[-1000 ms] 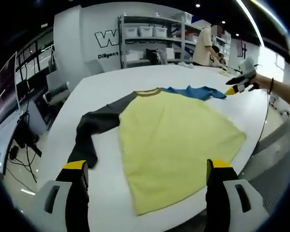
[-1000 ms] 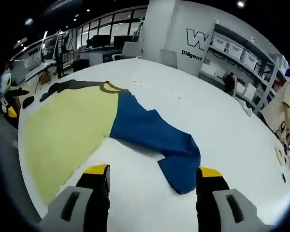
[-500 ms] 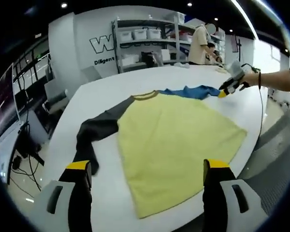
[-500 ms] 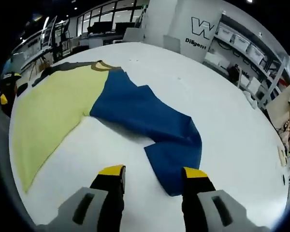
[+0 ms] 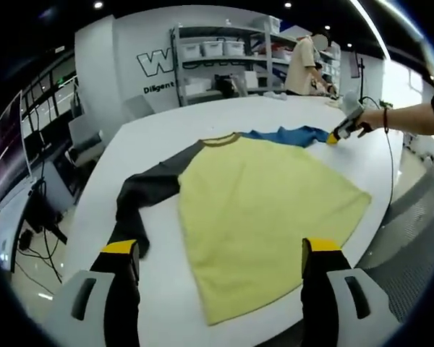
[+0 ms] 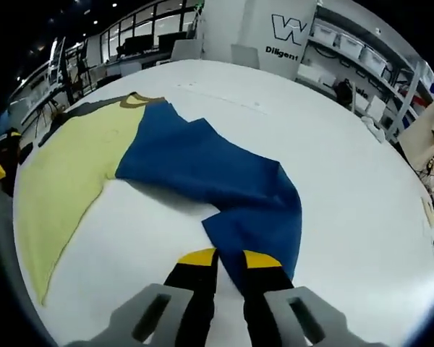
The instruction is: Fold the garment on the visible template until the final outline fits inside the template.
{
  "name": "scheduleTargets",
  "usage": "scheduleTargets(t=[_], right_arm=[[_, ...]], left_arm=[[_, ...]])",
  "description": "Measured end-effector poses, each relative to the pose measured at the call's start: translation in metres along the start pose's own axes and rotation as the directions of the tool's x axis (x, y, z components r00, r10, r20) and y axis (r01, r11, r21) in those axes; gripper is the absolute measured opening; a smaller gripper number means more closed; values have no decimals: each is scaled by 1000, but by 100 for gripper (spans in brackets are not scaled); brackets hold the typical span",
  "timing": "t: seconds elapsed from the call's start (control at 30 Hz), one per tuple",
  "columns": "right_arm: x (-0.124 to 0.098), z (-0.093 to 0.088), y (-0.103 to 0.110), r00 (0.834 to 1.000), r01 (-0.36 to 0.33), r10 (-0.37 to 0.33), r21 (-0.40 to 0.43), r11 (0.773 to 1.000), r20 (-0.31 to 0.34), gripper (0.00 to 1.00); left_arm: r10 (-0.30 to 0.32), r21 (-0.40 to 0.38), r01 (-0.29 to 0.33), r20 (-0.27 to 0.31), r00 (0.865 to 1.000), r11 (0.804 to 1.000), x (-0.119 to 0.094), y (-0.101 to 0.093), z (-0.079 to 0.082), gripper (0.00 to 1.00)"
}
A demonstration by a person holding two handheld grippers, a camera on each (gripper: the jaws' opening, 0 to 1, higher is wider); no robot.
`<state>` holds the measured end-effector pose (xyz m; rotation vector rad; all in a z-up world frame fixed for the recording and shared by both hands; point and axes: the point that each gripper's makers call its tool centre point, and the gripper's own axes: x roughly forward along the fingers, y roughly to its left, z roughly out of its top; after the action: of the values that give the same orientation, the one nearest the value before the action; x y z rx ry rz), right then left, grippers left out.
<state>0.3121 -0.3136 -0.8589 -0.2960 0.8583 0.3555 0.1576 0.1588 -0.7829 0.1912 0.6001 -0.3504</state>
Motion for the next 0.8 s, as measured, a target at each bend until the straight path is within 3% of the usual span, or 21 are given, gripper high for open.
scheduleTargets(t=[0.2,0.3,0.4,0.5,0.63,0.8], right_arm=[[-1,-2,-2,1000,29,-30,-39,999,-8,0],[-5,-3,-4,999,29,-29,11,1000,-24,0],[-15,1,-10,998,54,-54,-14,998,-29,0],[-25,14,-20,997,71,-72,49,996,25,0],[-36,22,-43,989,126,-133,104,987,59,0],[-28,10,-89,983,165,-178,216,962,44,0]], left_arm=[[10,17,-9,-31,999,1000,1,1,-5,88],[9,10,-9,-30,1000,1000,0,1,-5,87],[8,11,-7,-32,999,1000,1,1,-5,86],[-1,15,1,-23,1000,1000,1,0,-3,86],[-4,31,5,-33,999,999,2,-1,-5,86],[2,38,-1,-40,999,999,2,-1,-6,87]])
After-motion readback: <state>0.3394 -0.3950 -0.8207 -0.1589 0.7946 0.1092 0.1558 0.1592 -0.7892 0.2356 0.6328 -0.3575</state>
